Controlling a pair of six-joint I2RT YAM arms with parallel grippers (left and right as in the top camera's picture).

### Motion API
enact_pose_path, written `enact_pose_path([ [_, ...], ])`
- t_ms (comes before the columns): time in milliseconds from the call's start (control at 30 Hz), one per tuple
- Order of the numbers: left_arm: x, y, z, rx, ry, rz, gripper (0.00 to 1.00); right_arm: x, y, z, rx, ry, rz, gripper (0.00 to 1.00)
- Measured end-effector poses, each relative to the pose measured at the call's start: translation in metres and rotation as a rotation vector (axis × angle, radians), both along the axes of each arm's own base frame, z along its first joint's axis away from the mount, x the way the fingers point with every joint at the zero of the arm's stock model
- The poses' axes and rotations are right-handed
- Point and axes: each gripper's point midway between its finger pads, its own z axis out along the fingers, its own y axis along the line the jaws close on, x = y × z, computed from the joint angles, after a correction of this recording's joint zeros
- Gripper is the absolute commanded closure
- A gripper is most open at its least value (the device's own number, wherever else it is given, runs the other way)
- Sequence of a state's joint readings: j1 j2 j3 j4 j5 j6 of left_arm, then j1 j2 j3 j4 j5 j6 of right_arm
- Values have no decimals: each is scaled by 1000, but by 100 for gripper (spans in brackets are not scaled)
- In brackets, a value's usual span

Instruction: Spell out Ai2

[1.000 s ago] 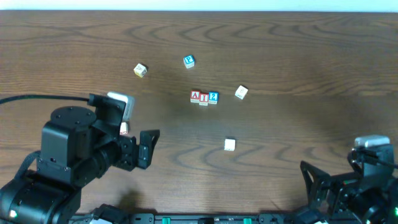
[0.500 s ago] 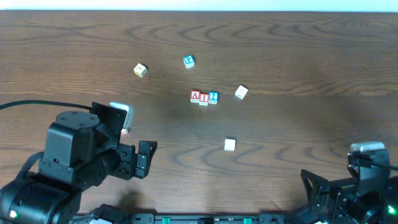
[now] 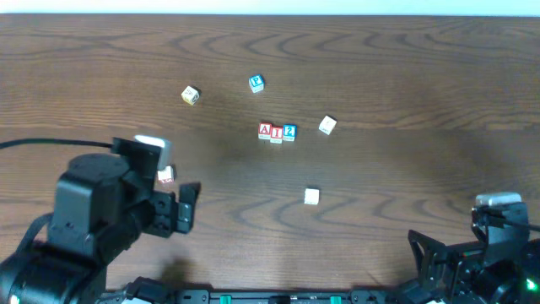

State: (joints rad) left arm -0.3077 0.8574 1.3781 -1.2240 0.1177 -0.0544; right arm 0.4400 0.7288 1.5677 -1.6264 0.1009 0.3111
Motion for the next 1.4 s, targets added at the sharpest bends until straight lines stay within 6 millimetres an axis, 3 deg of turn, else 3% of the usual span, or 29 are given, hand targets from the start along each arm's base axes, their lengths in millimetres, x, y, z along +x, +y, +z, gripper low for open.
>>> enact_pose_path([
  [133, 12, 20, 15, 38, -224, 45, 5, 0, 0, 0, 0, 0, 0, 1],
  [200, 7, 33, 5, 77, -311, 73, 4, 0, 0, 0, 0, 2, 1, 1],
  [300, 4, 45, -32, 120, -341, 101, 5, 0, 0, -1, 0, 3, 1, 1],
  [433, 4, 53, -103, 157, -295, 121, 5, 0, 1, -1, 0, 5, 2, 1],
  [533, 3, 54, -139, 166, -284, 117, 5, 0, 1, -1, 0, 6, 2, 1],
  [700, 7, 52, -180, 153, -309, 117, 5, 0, 1, -1, 0, 6, 2, 1],
  [900, 8, 50, -208, 132, -287, 117, 5, 0, 1, -2, 0, 6, 2, 1],
  [1200, 9, 44, -225, 106, -293, 92, 5, 0, 1, -2, 0, 6, 2, 1],
  [1400, 10, 42, -223, 99, -305, 86, 5, 0, 1, -2, 0, 6, 2, 1],
])
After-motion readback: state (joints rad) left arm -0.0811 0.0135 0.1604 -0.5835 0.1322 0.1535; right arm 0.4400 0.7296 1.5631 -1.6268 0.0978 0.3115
